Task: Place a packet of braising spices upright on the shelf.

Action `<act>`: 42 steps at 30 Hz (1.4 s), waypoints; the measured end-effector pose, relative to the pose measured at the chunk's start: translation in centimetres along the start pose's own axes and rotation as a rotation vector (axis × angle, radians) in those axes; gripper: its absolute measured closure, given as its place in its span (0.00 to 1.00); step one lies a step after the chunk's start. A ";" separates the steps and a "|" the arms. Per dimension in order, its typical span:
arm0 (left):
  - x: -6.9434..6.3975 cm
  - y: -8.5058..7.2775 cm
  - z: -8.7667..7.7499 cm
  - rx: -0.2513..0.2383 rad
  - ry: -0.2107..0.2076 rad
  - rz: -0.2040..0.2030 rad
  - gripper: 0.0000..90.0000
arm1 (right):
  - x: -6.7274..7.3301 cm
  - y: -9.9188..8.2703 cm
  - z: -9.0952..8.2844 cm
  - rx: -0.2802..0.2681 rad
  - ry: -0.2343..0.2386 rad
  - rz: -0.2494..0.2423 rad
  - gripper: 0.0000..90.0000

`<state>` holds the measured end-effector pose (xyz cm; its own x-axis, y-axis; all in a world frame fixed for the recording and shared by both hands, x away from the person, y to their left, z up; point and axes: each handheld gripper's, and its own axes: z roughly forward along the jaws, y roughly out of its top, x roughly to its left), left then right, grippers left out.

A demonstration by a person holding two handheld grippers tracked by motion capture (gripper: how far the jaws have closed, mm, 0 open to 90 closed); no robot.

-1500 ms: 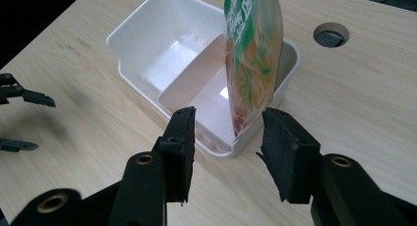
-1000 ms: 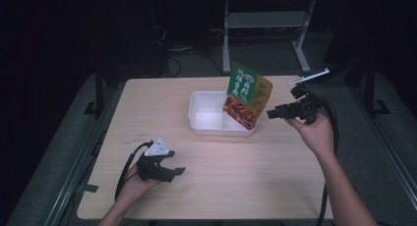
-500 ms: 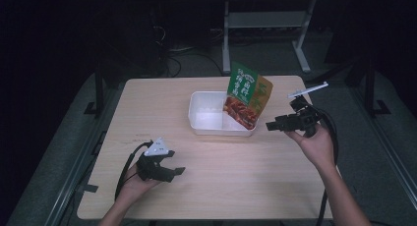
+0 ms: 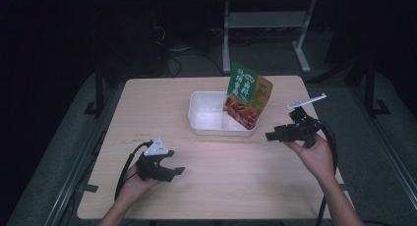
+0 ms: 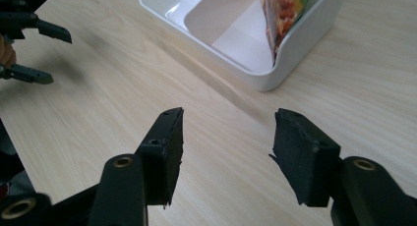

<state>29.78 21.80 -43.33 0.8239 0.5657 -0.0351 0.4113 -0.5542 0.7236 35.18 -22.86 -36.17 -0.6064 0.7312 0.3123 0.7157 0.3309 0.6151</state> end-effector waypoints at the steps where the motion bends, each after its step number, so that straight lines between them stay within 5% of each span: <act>1: 0.0 0.0 0.0 -0.001 0.000 -0.001 0.29 | 0.0 -0.2 0.1 0.002 0.001 -0.001 0.49; 42: 0.0 -0.1 0.2 0.007 0.000 -0.003 0.29 | 0.8 -6.4 3.6 0.045 0.047 0.023 0.49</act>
<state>29.85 21.76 -43.50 0.8225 0.5675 -0.0368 0.4162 -0.5566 0.7190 31.37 -22.25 -42.42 -0.6045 0.7103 0.3607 0.7438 0.3411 0.5748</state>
